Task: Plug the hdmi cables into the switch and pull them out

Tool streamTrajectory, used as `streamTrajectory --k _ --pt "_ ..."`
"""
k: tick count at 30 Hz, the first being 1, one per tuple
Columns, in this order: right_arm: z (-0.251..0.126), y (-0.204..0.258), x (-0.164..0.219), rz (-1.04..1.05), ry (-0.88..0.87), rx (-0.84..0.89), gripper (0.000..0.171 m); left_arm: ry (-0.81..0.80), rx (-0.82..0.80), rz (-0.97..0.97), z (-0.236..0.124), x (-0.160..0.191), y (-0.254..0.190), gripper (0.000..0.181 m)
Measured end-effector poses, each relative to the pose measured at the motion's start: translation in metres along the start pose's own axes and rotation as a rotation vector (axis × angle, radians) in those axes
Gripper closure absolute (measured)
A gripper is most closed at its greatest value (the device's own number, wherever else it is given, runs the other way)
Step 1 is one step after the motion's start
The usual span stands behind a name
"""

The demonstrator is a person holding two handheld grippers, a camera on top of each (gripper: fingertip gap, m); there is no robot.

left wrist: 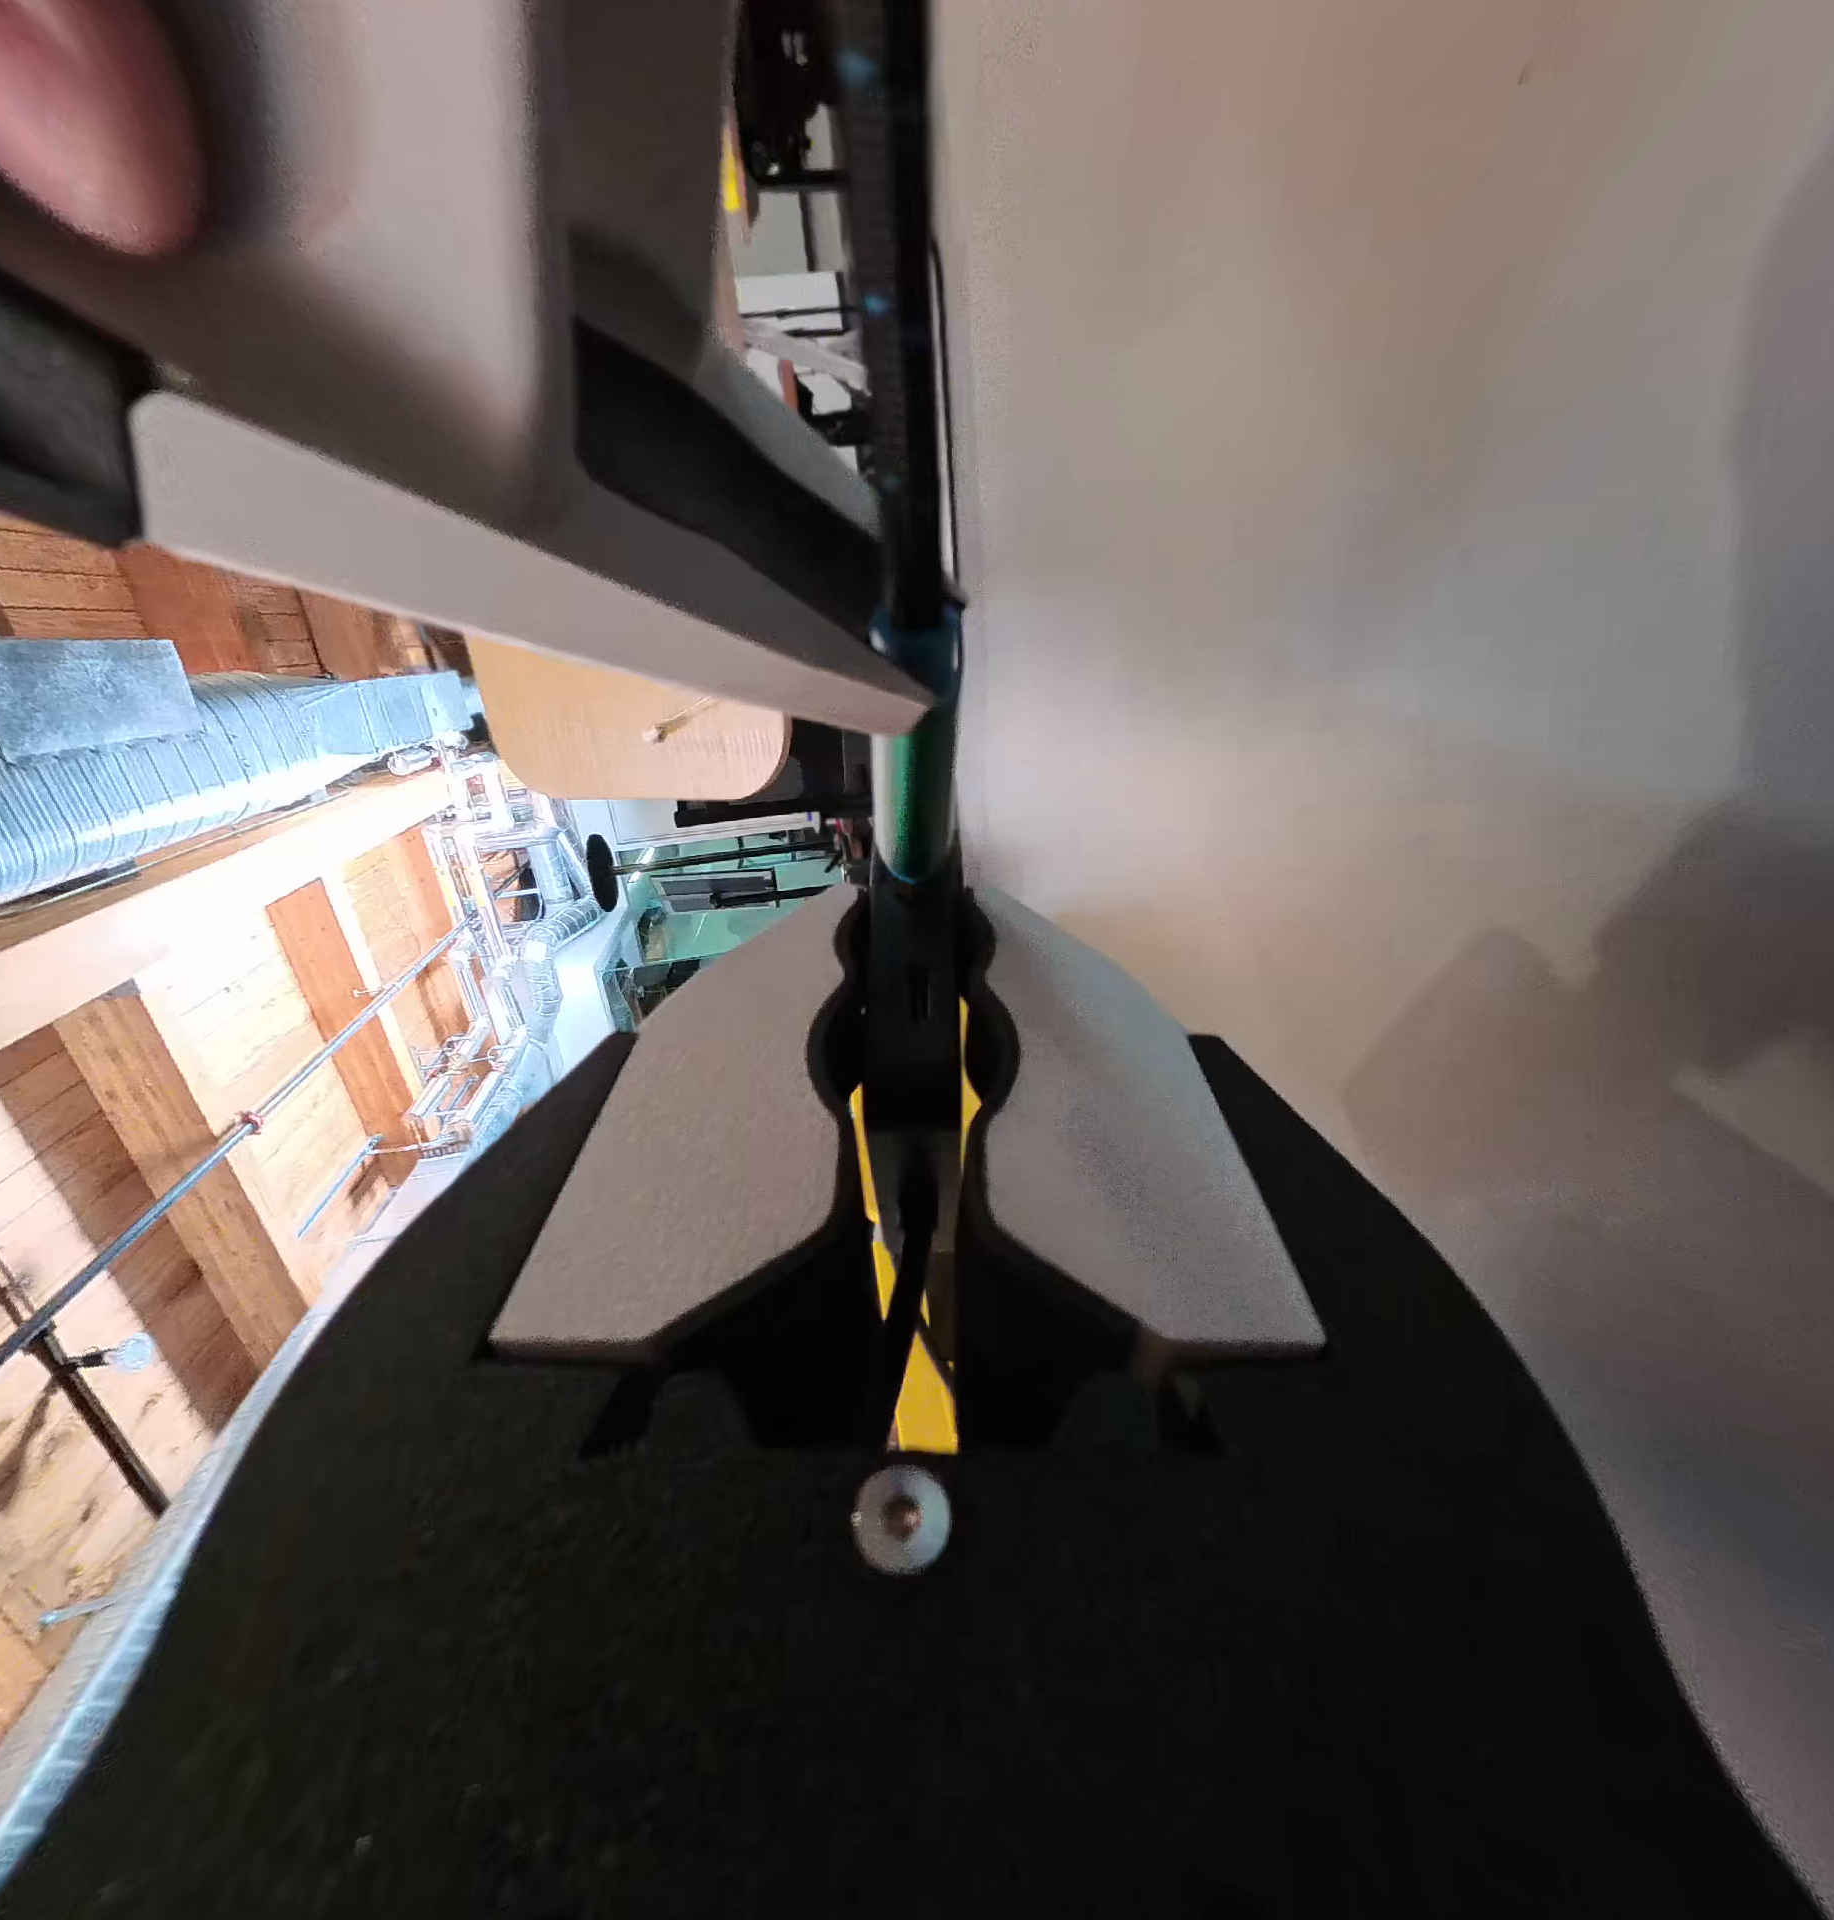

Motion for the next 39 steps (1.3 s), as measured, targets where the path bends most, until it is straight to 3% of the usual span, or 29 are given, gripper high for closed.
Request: streamTrajectory --k 1,10,20,27,34,39 --pt "0.0 0.0 -0.001 -0.01 -0.001 0.005 0.159 0.006 0.007 0.002 0.001 0.0 -0.002 0.168" --pt "0.002 0.0 -0.004 0.016 -0.055 -0.01 0.159 0.002 0.006 -0.13 0.001 0.006 0.001 0.167" --pt "0.01 0.001 0.0 0.183 -0.091 -0.218 0.163 -0.015 -0.024 -0.015 -0.002 0.007 0.002 0.168" --pt "0.009 -0.002 0.0 0.226 -0.108 -0.266 0.165 -0.027 -0.011 0.021 -0.002 0.005 -0.003 0.168" --pt "0.011 0.003 -0.008 -0.071 -0.139 -0.087 0.162 0.016 0.0 -0.101 -0.001 0.011 0.0 0.168" --pt "0.014 0.006 -0.017 -0.133 -0.243 -0.018 0.163 0.039 -0.008 -0.136 -0.002 0.02 0.001 0.168"
Point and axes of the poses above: each gripper's, where its closed fingertips meet, z out along the fingers, x out of its underside, y = z × x across the jaws, the point moved 3 cm from there along -z, back along the fingers, and after that the axes turned 11 degrees about -y, right-handed, at the moved point
